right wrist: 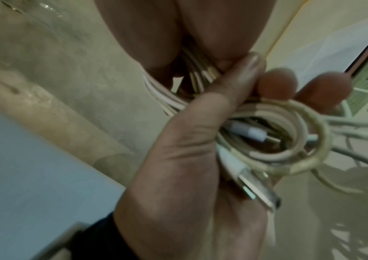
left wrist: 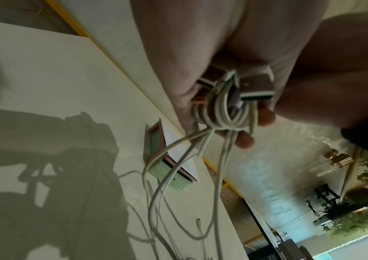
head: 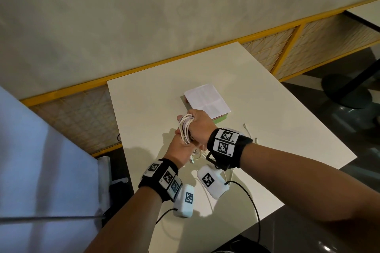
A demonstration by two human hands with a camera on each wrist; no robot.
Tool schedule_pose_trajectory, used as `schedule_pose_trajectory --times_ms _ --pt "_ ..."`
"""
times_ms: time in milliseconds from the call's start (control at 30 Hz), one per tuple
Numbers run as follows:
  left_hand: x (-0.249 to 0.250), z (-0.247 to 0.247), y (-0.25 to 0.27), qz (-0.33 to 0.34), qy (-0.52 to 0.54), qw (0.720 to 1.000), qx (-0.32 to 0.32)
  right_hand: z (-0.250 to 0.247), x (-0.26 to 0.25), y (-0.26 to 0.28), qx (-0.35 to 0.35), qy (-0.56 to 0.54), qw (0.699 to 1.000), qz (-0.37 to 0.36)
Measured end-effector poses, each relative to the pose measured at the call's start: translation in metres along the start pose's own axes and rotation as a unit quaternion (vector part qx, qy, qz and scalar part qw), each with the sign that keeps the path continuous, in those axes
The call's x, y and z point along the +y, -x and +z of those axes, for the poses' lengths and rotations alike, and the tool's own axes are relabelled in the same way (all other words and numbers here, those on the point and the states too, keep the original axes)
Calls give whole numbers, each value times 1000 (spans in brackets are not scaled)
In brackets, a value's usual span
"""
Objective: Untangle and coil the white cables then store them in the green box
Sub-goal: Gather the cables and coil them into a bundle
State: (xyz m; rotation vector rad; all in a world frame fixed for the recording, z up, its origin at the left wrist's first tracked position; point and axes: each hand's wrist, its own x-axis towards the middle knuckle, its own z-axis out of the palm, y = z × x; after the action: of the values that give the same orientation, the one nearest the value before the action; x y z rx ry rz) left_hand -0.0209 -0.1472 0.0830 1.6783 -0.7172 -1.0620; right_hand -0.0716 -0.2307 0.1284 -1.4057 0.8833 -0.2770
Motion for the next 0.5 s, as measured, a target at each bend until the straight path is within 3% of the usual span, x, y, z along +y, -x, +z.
schedule_pose_trajectory --times_ms 167,300,400,500 --pt "-5 -5 -6 -10 47 998 37 -10 -7 -11 -9 232 971 -57" --pt "-12 -11 -9 -29 196 975 104 -32 12 -4 -161 117 980 -23" --pt "-5 -10 -8 -35 224 966 121 -28 40 9 -255 229 939 -3" --pt "-3 -9 -11 -63 281 953 94 -14 61 15 -200 298 933 -35"
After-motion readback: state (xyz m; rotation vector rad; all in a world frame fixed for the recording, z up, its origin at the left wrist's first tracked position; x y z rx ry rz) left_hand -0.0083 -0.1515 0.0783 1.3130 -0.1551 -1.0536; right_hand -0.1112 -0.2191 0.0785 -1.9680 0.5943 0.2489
